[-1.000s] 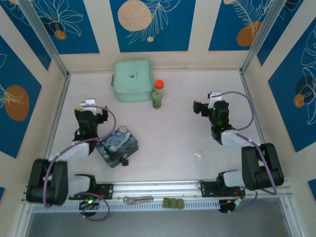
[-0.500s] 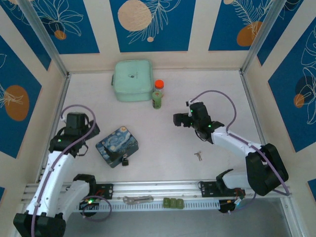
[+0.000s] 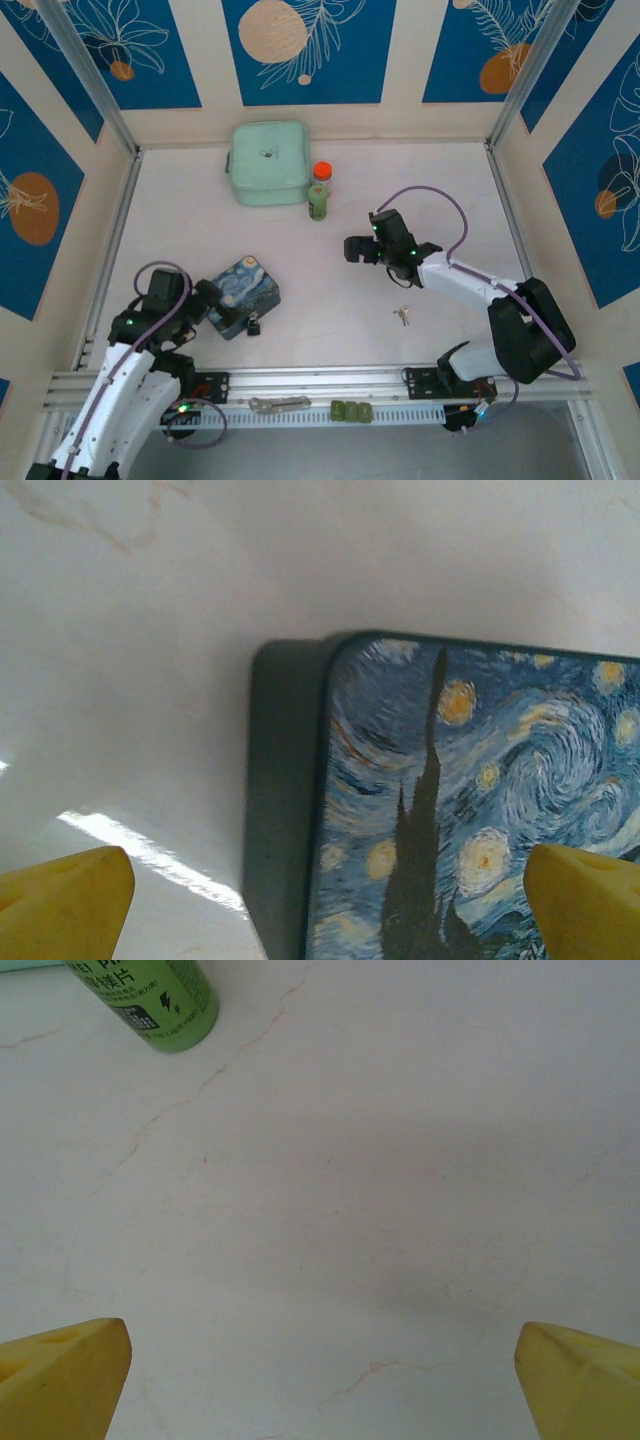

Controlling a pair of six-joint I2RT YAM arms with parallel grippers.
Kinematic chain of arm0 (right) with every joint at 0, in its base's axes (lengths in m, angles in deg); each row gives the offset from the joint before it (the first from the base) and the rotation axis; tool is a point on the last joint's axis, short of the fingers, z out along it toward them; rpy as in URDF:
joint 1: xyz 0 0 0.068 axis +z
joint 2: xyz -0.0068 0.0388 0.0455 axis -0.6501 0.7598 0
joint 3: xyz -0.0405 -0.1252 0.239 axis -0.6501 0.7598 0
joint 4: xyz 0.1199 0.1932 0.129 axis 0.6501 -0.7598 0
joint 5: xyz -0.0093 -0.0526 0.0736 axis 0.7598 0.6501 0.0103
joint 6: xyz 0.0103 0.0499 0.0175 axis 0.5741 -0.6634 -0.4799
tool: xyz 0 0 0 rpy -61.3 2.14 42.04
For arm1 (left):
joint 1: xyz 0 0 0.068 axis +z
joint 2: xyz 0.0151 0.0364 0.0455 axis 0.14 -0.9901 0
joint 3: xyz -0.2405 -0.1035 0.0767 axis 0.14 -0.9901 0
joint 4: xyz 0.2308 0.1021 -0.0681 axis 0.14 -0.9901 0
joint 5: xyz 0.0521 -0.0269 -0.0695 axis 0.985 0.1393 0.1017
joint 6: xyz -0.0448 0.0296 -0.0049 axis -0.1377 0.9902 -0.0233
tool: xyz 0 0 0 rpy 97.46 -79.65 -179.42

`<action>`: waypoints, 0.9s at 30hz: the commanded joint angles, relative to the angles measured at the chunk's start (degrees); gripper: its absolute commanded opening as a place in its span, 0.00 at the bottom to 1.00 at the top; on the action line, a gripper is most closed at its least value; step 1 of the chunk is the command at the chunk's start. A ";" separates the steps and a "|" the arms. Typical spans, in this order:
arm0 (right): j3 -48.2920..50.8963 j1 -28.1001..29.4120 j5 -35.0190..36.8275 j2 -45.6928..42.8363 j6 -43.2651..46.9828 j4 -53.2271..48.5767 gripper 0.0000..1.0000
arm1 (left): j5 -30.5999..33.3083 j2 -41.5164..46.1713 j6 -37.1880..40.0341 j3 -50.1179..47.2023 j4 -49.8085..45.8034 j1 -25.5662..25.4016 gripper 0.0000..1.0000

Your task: Unlock a padlock with a key

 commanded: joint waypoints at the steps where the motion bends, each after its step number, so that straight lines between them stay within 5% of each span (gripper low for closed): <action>1: -1.95 -1.18 -2.15 0.29 -1.59 -2.28 0.99 | 0.13 -0.82 -7.84 -1.89 9.94 -5.35 1.00; 12: -2.34 -3.87 -3.94 -1.59 -2.83 -4.32 0.99 | 9.07 -23.87 -13.61 -1.88 39.39 -20.50 1.00; 18: -1.89 -11.33 -8.25 -2.34 -4.91 -7.82 0.99 | 10.57 -40.35 -15.16 3.77 54.72 -24.85 1.00; 23: -2.99 -18.04 -12.73 -4.04 -5.30 -14.91 0.99 | 10.31 -47.91 -13.86 8.29 58.95 -26.08 1.00; 27: -3.93 -19.04 -12.04 -5.96 -6.00 -24.17 0.91 | 13.20 -45.86 -9.04 8.76 56.34 -24.81 1.00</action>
